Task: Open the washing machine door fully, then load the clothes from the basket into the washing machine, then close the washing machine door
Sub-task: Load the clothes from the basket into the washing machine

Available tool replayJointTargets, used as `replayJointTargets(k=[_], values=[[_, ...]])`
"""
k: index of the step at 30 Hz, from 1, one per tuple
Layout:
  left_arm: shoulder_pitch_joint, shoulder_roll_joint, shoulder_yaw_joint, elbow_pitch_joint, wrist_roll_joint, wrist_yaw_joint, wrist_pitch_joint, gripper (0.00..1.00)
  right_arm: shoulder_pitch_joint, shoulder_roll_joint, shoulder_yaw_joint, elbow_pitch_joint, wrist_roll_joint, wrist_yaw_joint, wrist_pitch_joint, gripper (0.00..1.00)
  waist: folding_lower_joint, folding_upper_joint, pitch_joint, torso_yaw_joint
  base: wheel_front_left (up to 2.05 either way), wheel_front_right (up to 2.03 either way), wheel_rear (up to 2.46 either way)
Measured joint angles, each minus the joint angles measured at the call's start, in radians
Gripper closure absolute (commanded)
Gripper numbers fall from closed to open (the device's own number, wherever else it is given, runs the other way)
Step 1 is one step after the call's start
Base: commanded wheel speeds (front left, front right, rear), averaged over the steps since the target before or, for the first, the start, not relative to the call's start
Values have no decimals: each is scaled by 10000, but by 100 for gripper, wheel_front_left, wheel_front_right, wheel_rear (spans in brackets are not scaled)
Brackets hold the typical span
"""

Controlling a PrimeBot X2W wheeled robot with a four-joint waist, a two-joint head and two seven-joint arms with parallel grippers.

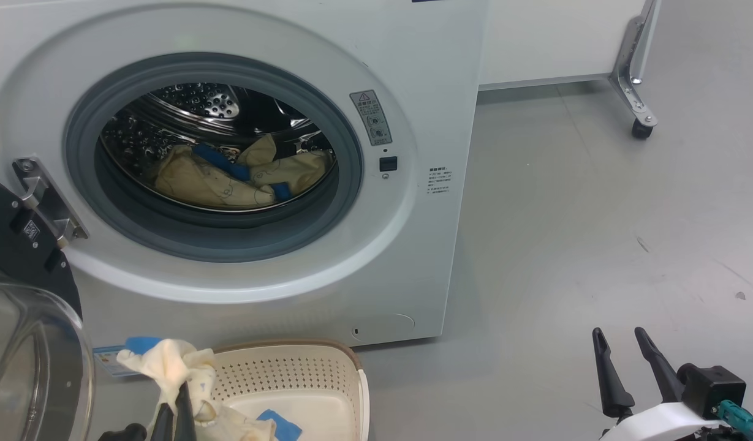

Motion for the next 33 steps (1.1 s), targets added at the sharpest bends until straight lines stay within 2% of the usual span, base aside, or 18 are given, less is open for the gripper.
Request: replayJointTargets(k=[18, 28, 33], values=[[-154, 10, -19, -792, -4, 228, 0, 100, 73, 17, 418, -213, 2, 0, 0, 0, 0, 0, 372, -498, 0, 0, 0], [-1803, 15, -54, -823, 261, 234, 0, 100, -277, 219, 476, -456, 33, 0, 0, 0, 1, 0, 1292, -875, 0, 0, 0], [-2953, 221, 184, -757, 345, 309, 48, 100, -739, 347, 612, -548, 50, 0, 0, 0, 1, 0, 1906, -1077, 0, 0, 0]])
